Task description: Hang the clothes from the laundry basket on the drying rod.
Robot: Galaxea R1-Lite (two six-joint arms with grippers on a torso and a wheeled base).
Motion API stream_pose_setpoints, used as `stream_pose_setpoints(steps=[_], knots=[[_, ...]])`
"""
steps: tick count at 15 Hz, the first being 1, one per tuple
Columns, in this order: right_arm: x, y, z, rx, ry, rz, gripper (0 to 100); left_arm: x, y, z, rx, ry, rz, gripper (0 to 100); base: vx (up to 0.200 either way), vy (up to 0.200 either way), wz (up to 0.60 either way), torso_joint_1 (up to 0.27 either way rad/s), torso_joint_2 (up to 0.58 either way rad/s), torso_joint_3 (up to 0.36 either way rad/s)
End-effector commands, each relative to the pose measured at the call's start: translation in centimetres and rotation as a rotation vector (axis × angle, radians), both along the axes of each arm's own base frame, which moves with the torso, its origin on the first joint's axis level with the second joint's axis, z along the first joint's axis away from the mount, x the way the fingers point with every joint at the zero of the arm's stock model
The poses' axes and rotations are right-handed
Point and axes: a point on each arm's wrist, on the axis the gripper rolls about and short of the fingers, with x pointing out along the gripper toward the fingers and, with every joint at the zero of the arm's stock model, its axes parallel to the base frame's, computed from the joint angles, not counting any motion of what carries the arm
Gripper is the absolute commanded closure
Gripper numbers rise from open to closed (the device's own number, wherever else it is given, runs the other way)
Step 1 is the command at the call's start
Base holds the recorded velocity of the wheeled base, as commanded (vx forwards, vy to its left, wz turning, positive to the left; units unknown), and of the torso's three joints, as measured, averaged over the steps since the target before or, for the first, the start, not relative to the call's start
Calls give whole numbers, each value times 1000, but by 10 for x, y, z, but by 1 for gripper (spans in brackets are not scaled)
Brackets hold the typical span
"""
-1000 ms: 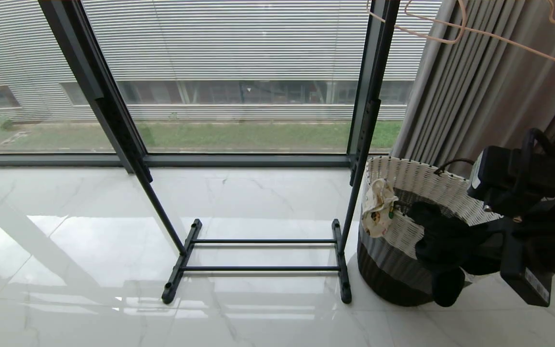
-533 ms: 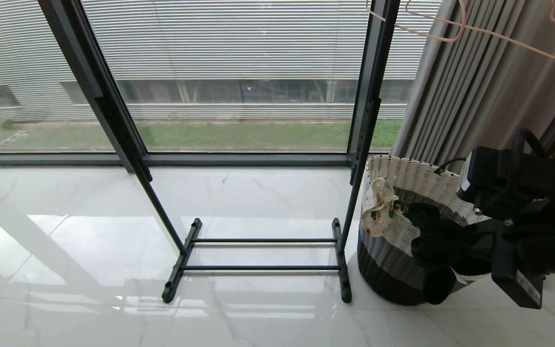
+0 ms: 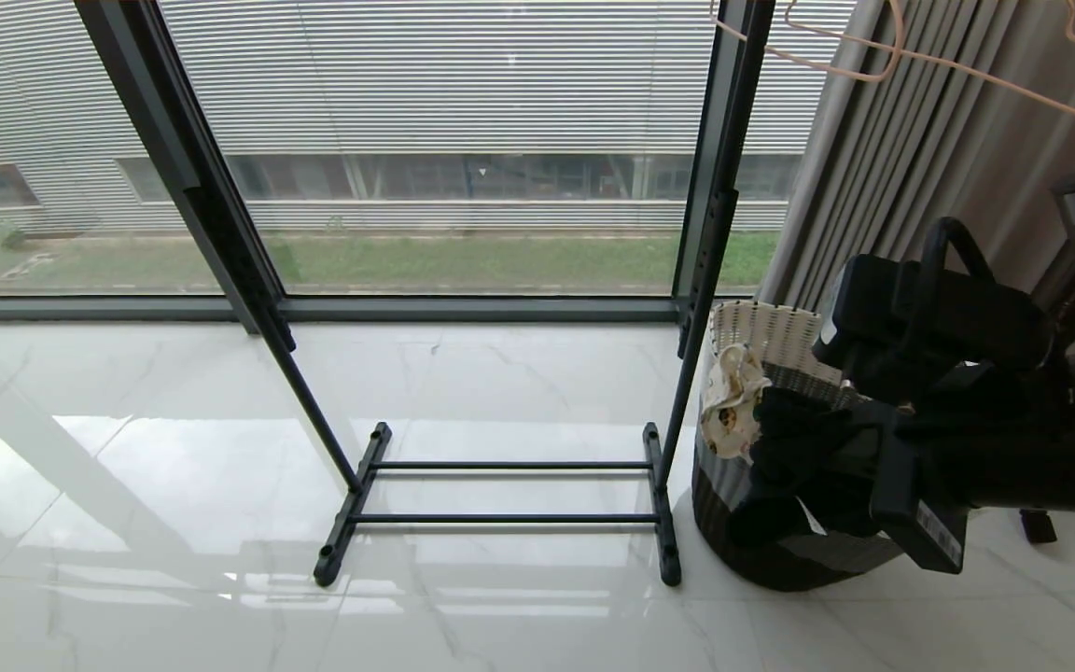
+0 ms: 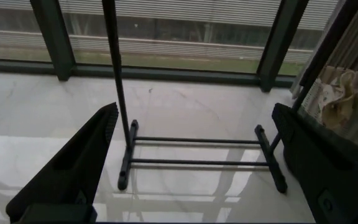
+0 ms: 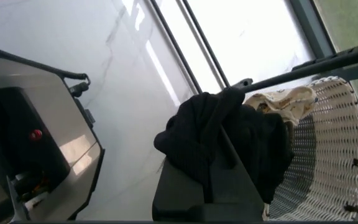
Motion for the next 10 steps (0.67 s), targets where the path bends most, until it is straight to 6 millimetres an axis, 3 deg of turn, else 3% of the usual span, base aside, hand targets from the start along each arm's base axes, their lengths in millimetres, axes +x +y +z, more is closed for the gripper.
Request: stream_pose_setpoints(steps=[1, 2, 4, 6, 7, 8, 10], knots=[[6, 11, -1, 1, -1, 9, 100, 49, -3, 83, -85, 38, -51, 0, 0, 0, 0, 0, 0, 0], [12, 19, 2, 26, -20, 9, 100, 84, -6, 105, -121, 46, -67, 0, 0, 0, 0, 0, 0, 0], [20, 30, 2, 50, -39, 9, 100, 124, -22, 112, -132, 92, -189, 0, 0, 0, 0, 0, 0, 0], [23, 41, 7, 70, -53, 24, 100, 135, -51, 97, -91, 198, -397, 0, 0, 0, 0, 0, 0, 0], [23, 43, 8, 73, -54, 27, 100, 135, -55, 95, -84, 213, -422, 0, 0, 0, 0, 0, 0, 0], [25, 56, 6, 71, -49, 55, 100, 137, -82, 72, 10, 323, -570, 0, 0, 0, 0, 0, 0, 0], [25, 71, 4, 73, -47, 82, 100, 147, -108, 55, 68, 427, -598, 0, 0, 0, 0, 0, 0, 0]])
